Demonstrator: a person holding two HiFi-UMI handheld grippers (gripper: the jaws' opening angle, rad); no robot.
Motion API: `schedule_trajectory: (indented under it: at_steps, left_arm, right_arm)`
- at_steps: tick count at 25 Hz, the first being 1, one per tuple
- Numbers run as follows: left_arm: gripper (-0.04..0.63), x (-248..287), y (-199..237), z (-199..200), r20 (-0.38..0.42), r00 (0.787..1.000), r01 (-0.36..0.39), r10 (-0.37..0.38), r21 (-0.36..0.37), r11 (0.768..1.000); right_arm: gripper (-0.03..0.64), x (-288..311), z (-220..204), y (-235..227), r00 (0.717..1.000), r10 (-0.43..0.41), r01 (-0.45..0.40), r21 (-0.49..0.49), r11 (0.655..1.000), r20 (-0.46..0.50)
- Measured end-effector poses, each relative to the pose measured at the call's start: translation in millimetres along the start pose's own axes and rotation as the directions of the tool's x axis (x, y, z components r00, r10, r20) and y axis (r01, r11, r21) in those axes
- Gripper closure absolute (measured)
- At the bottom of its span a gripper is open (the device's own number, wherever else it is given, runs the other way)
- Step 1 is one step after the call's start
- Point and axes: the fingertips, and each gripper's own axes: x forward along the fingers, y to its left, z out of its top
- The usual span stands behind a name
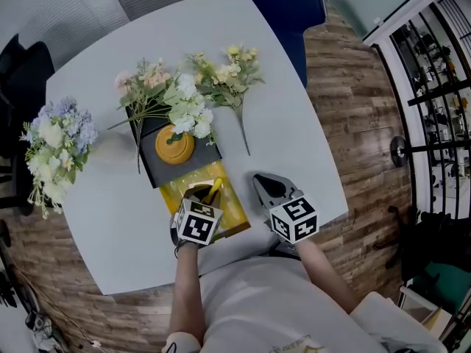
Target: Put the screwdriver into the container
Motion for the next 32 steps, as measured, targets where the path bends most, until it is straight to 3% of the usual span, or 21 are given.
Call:
schedule_trajectory:
  at_steps: [8,19,24,32]
  left_arm:
    - [0.514,-2.8,1.6,1.9,0.022,1.000,-0.009,0.009,-0.018,1.000]
    - [0.506,-42.9,-4.2,20.4,0.159,0.987,-0.006,0.021,-0.094,0.996]
    - [0.508,-69.2,-10.7,27.3,0.234,0.972,-0.010,0.037,-0.116,0.993]
    - [0.534,-113.5,-16.4,31.1,0.373,0.925,-0.012,0.078,-0.176,0.984]
  right_arm:
    - [0.600,-6.9,1.5,2.4,1.000,-0.004,0.004,-0.001,1.000,0.013]
    - [0.600,-29.2,17.7,19.6,0.997,0.004,-0.001,-0.048,0.999,0.072]
    - [0.600,-44.6,26.1,24.1,0.994,-0.002,0.008,-0.063,0.998,0.109]
    - [0.600,-66.4,40.2,42.7,0.985,0.004,0.012,-0.093,0.996,0.172]
